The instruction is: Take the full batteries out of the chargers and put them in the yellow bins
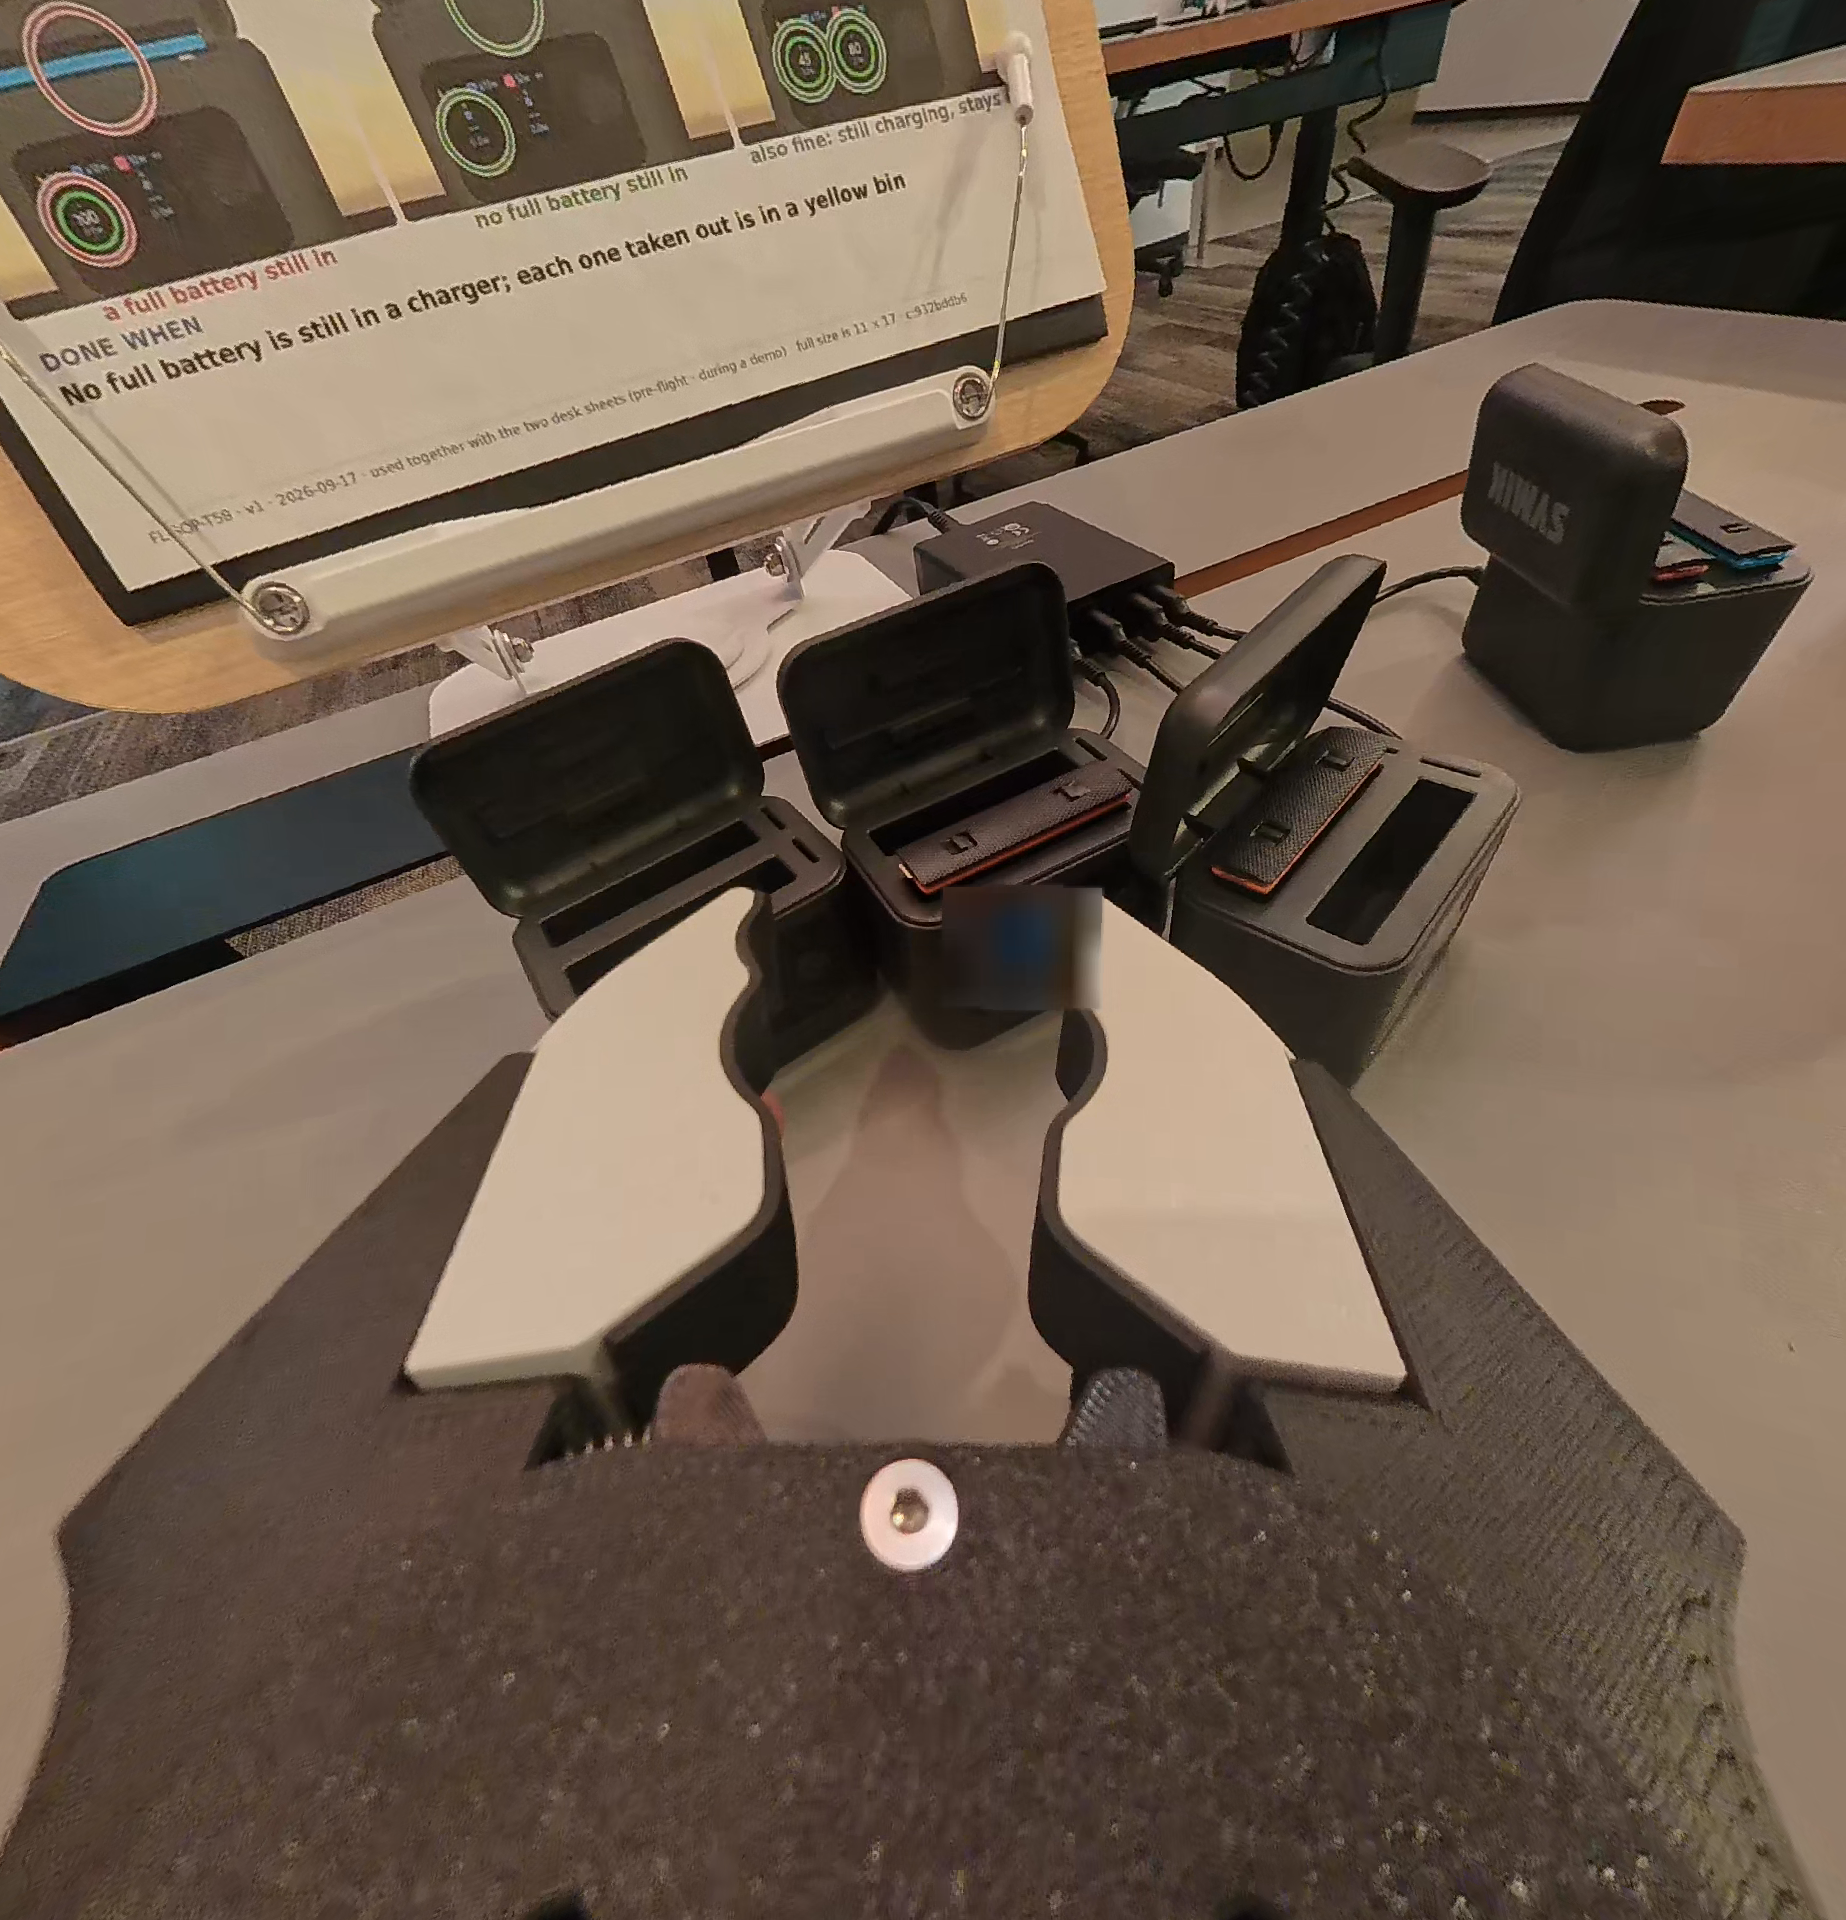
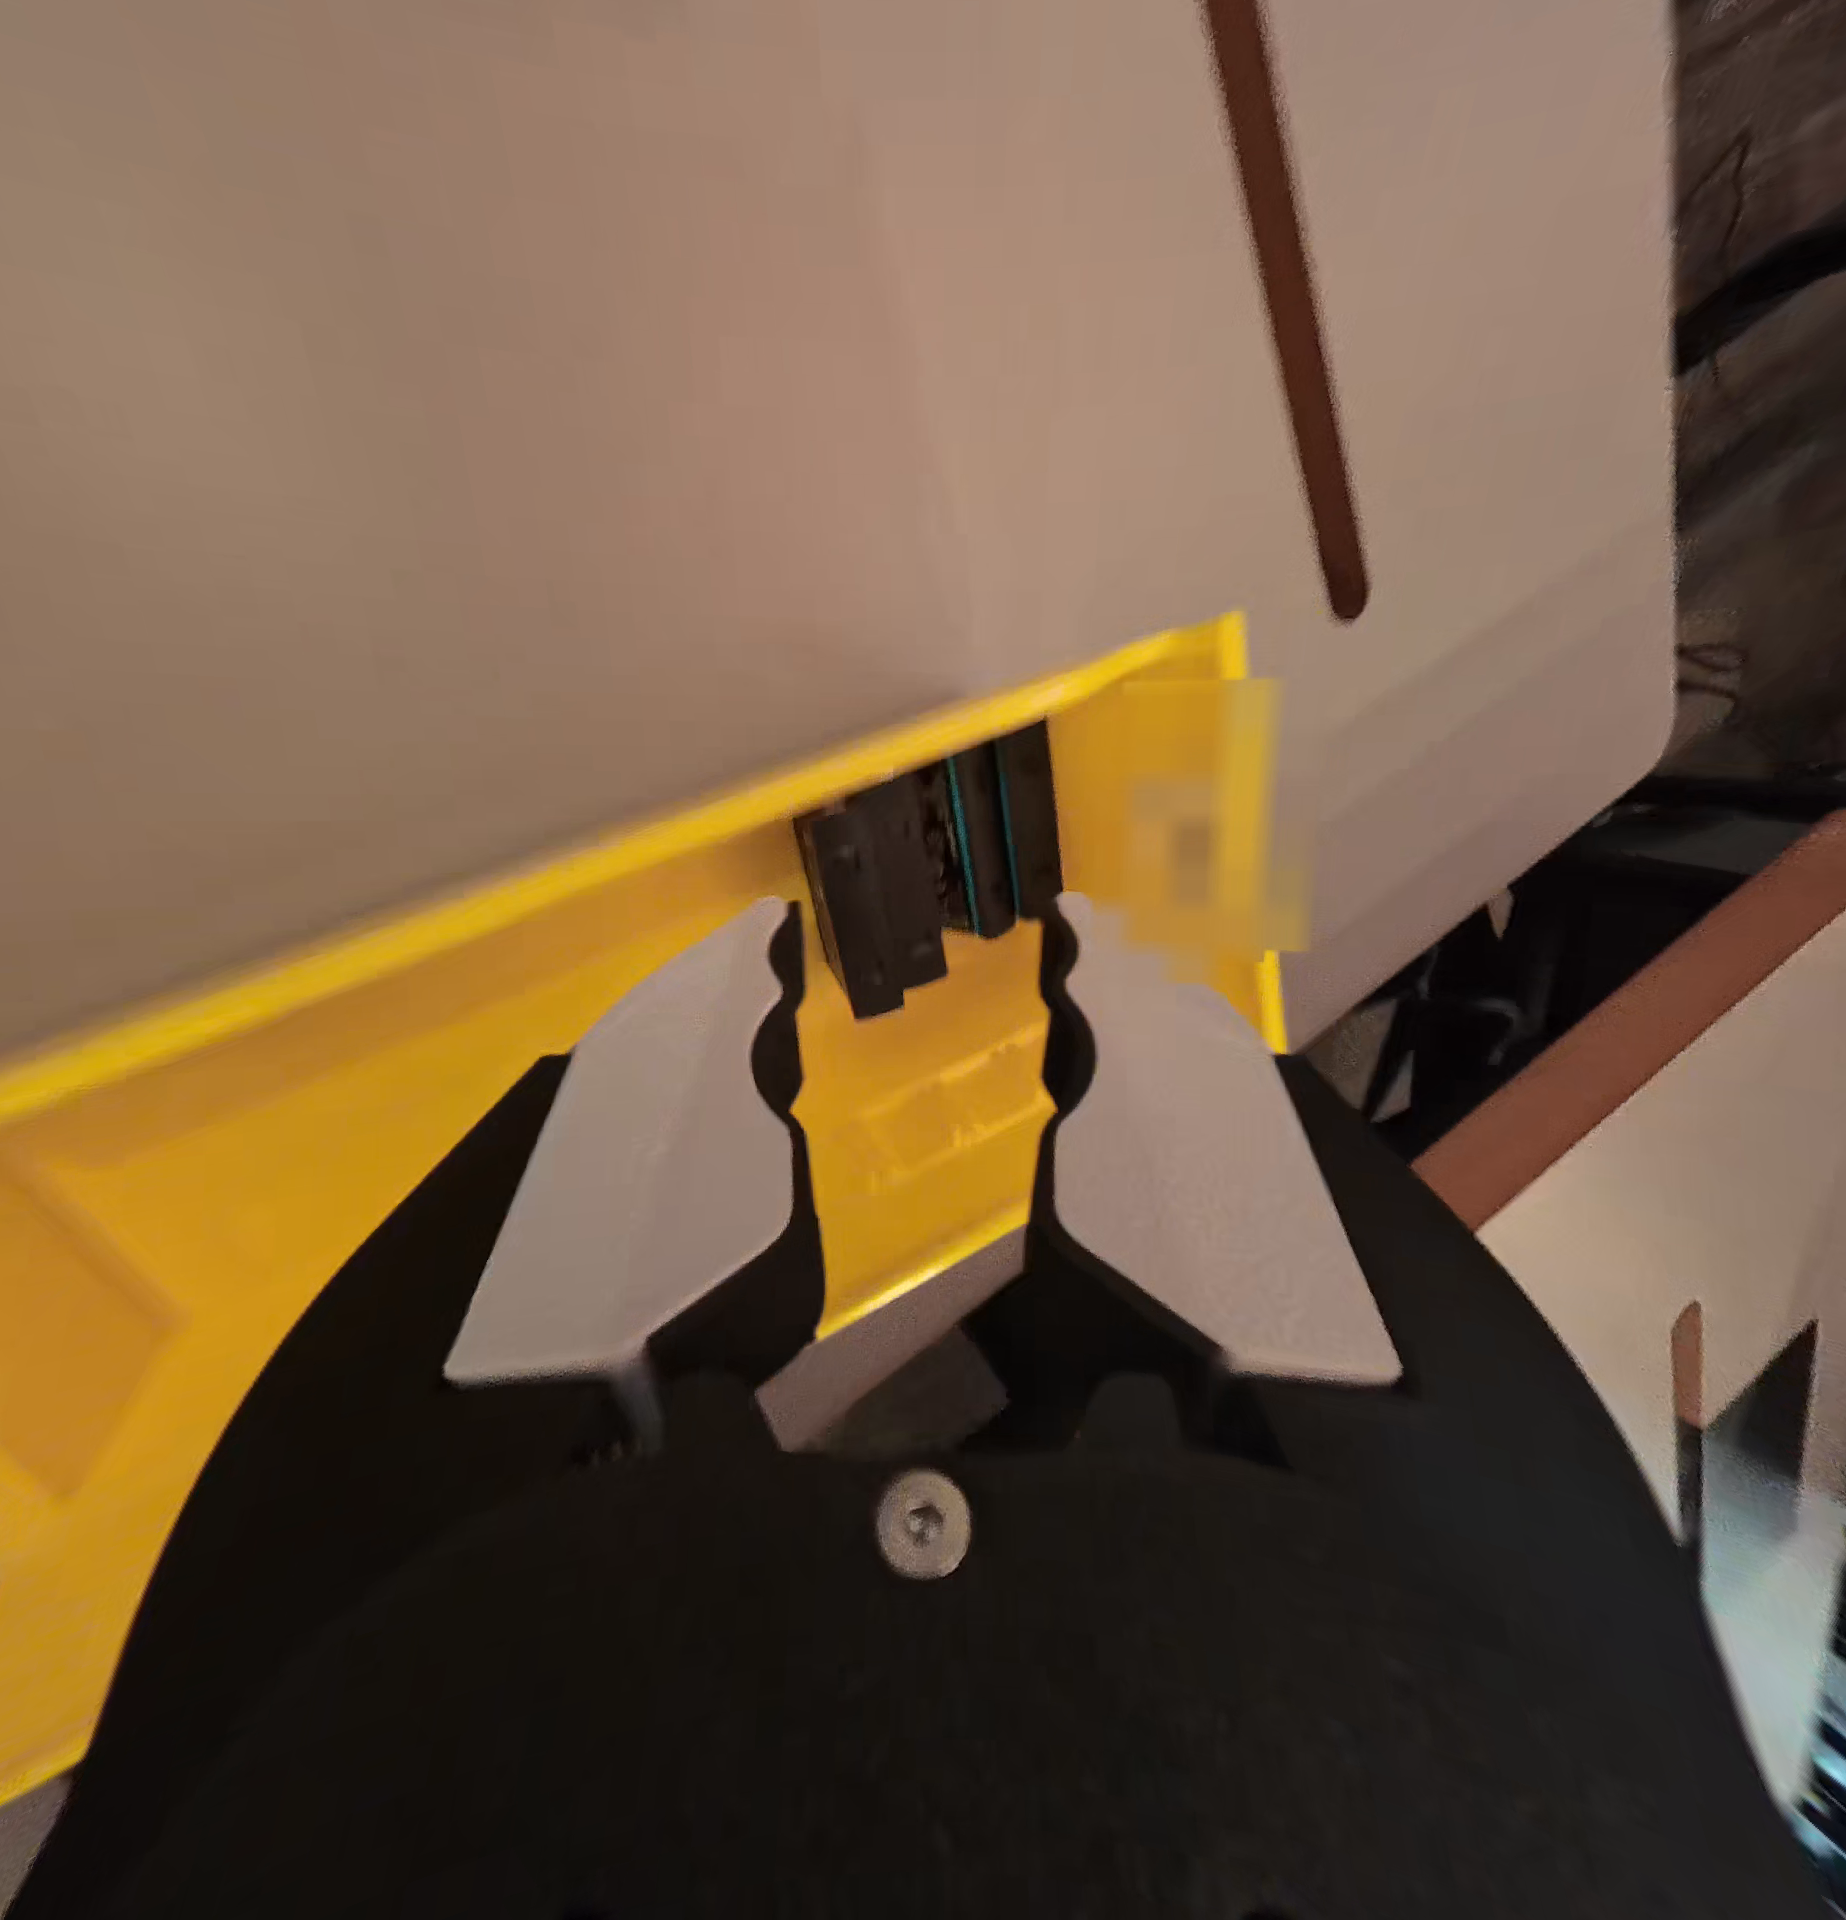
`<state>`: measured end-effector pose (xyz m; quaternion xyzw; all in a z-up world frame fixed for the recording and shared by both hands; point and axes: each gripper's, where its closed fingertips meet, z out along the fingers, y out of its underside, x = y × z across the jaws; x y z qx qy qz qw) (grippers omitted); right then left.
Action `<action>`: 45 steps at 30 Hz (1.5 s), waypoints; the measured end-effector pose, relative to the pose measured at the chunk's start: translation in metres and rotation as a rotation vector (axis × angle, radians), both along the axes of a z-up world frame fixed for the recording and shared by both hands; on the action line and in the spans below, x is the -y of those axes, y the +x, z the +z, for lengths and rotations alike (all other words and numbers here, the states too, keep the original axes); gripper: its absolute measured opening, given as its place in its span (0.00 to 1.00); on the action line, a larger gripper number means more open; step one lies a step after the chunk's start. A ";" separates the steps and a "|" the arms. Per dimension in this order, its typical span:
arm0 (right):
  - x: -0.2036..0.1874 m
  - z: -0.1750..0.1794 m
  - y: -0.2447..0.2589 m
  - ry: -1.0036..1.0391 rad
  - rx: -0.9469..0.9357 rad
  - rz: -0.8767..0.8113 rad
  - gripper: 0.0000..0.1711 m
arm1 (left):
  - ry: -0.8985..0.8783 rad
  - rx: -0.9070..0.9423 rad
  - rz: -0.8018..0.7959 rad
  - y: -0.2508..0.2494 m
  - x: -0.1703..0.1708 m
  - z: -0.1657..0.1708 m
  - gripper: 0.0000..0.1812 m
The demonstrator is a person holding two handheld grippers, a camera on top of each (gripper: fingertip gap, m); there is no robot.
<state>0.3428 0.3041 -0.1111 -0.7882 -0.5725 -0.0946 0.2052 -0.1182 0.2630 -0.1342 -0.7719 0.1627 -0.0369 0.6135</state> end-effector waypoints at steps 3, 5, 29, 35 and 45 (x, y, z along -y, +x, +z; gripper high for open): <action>0.001 0.025 -0.048 -0.039 -0.126 0.020 0.44 | 0.002 0.004 0.001 -0.001 0.000 0.001 0.28; 0.004 0.023 -0.086 -0.080 -0.138 0.084 0.54 | 0.005 0.002 0.002 -0.002 -0.001 0.001 0.28; -0.015 -0.086 -0.239 -0.210 -0.295 -0.149 0.56 | 0.078 -0.129 -0.033 -0.004 -0.003 0.006 0.26; 0.005 -0.084 -0.271 -0.126 -0.383 -0.415 0.56 | 0.081 -0.132 -0.023 -0.006 -0.003 0.007 0.25; -0.001 -0.081 -0.297 0.029 -0.498 -0.715 0.55 | 0.085 -0.129 0.001 -0.014 -0.005 0.008 0.25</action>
